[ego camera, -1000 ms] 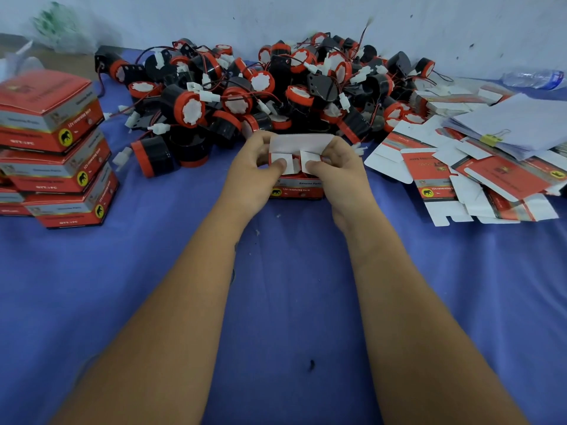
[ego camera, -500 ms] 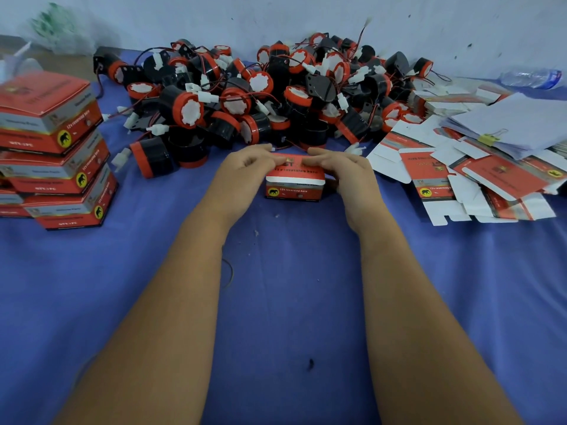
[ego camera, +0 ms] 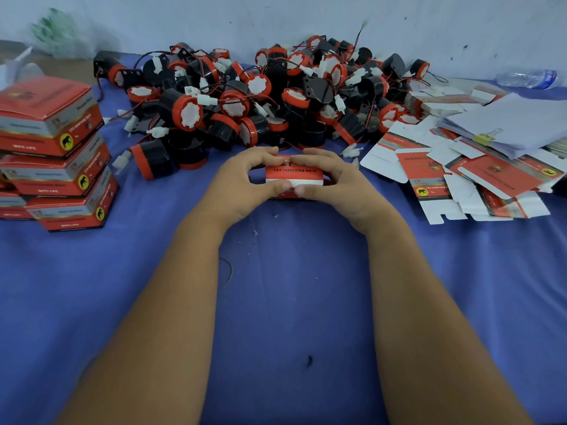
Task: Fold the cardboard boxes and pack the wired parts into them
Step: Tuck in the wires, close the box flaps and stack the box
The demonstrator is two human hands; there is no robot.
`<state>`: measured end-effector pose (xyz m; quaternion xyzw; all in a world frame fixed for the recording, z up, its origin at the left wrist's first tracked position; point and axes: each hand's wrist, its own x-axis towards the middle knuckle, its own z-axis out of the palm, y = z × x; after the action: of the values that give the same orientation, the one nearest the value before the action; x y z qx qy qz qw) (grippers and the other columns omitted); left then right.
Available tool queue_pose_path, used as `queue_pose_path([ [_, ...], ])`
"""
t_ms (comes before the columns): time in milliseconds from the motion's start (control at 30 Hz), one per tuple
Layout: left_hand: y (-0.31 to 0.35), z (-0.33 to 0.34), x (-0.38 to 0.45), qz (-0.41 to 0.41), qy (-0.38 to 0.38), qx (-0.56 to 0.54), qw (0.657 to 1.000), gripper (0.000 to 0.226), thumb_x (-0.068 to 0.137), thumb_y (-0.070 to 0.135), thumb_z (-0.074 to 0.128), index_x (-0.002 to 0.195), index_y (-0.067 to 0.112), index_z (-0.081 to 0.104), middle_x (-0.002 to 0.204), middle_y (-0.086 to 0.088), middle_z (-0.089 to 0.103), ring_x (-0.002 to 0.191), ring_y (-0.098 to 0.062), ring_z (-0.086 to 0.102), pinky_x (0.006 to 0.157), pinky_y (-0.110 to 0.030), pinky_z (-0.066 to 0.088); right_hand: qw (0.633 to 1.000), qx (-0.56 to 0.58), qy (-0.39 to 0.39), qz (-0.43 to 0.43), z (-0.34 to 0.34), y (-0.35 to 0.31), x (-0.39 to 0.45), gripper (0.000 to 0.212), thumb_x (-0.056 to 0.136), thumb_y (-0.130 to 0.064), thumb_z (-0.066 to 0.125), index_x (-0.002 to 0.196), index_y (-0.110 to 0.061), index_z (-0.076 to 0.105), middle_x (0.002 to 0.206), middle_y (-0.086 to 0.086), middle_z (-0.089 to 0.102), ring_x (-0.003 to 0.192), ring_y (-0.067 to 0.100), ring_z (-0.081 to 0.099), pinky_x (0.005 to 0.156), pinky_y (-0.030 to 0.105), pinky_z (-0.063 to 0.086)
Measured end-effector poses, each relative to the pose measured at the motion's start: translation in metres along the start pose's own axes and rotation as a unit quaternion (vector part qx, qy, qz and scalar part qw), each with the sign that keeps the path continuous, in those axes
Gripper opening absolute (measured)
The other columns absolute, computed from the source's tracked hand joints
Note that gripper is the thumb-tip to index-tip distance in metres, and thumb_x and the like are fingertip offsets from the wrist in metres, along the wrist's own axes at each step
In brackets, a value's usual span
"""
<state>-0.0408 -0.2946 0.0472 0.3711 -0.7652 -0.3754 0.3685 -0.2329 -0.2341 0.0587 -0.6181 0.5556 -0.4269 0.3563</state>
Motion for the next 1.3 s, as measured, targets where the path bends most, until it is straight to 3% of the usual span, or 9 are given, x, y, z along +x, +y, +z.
queue_pose_path([
  [133,-0.0004,0.0051,0.0013,0.026,0.041,0.02,0.999,0.028,0.084,0.022,0.078,0.108,0.029,0.066,0.13,0.011,0.057,0.124,-0.006,0.051,0.106,-0.031,0.044,0.998,-0.029,0.051,-0.028,0.0066,0.0017,0.003,0.037,0.088,-0.017,0.072,0.119,-0.034,0.064,0.138,-0.008,0.046,0.126,0.008,0.045,0.098,0.024,0.046],
  [267,0.0002,0.0064,0.0027,0.026,0.049,0.028,0.998,0.021,0.087,0.028,0.075,0.104,0.032,0.066,0.132,0.01,0.059,0.122,-0.005,0.052,0.101,-0.019,0.041,0.998,-0.025,0.055,-0.034,0.0068,0.0012,0.0045,0.031,0.091,-0.022,0.068,0.118,-0.036,0.065,0.137,-0.007,0.048,0.125,0.007,0.045,0.094,0.021,0.044],
  [400,0.0022,0.0083,0.0035,0.02,0.053,0.014,0.998,0.016,0.091,0.028,0.07,0.105,0.034,0.065,0.129,0.011,0.06,0.119,-0.003,0.054,0.092,-0.01,0.041,0.996,-0.021,0.063,-0.055,0.0083,0.0012,0.0051,0.025,0.094,-0.02,0.064,0.117,-0.03,0.066,0.126,-0.01,0.053,0.122,0.007,0.049,0.103,0.029,0.044],
  [533,0.0041,0.0085,0.0041,0.017,0.06,-0.012,0.998,0.013,0.094,0.028,0.067,0.105,0.033,0.066,0.126,0.012,0.061,0.117,-0.004,0.057,0.091,-0.014,0.046,0.995,-0.012,0.074,-0.064,0.0089,0.0,0.0064,0.021,0.096,-0.02,0.061,0.115,-0.028,0.066,0.122,-0.007,0.056,0.118,0.006,0.052,0.099,0.024,0.046],
  [700,0.0055,0.0104,0.0037,0.018,0.07,-0.015,0.997,0.011,0.095,0.028,0.065,0.102,0.036,0.065,0.117,0.02,0.06,0.115,-0.003,0.057,0.096,-0.025,0.049,0.996,0.001,0.081,-0.045,0.0099,0.0006,0.0092,0.021,0.097,-0.023,0.06,0.117,-0.025,0.067,0.126,0.0,0.058,0.119,0.013,0.055,0.102,0.037,0.048],
  [833,0.0052,0.0086,0.0046,-0.001,0.066,-0.052,0.996,0.014,0.093,0.026,0.068,0.104,0.034,0.068,0.13,0.009,0.061,0.122,-0.006,0.056,0.103,-0.034,0.049,0.996,0.039,0.076,-0.035,0.0101,-0.0002,0.0089,0.022,0.096,-0.02,0.061,0.117,-0.021,0.068,0.128,0.004,0.058,0.118,0.015,0.057,0.102,0.038,0.048],
  [1000,0.009,0.0055,0.0027,-0.017,0.043,-0.128,0.991,0.023,0.087,0.015,0.073,0.096,0.036,0.073,0.137,-0.003,0.06,0.129,-0.009,0.053,0.108,-0.04,0.047,0.995,0.068,0.063,-0.031,0.0088,-0.0019,0.0059,0.023,0.092,-0.015,0.065,0.11,-0.03,0.069,0.127,0.001,0.057,0.118,0.013,0.057,0.101,0.032,0.05],
  [1200,0.0083,0.0022,0.0015,-0.036,0.01,-0.149,0.988,0.021,0.089,0.015,0.071,0.097,0.034,0.075,0.139,0.005,0.058,0.128,-0.004,0.051,0.103,-0.028,0.049,0.995,0.077,0.056,-0.007,0.0086,-0.0052,0.0039,0.023,0.093,-0.015,0.065,0.107,-0.032,0.07,0.132,-0.001,0.053,0.12,0.012,0.054,0.097,0.026,0.049],
  [1300,0.0089,0.0025,0.0002,-0.029,0.017,-0.128,0.991,0.017,0.09,0.019,0.071,0.095,0.036,0.075,0.134,0.01,0.059,0.122,0.0,0.053,0.092,-0.015,0.05,0.99,0.118,0.065,0.03,0.0063,-0.0063,0.0053,0.023,0.098,-0.018,0.054,0.11,-0.023,0.073,0.133,-0.001,0.055,0.12,0.013,0.054,0.097,0.024,0.047],
])
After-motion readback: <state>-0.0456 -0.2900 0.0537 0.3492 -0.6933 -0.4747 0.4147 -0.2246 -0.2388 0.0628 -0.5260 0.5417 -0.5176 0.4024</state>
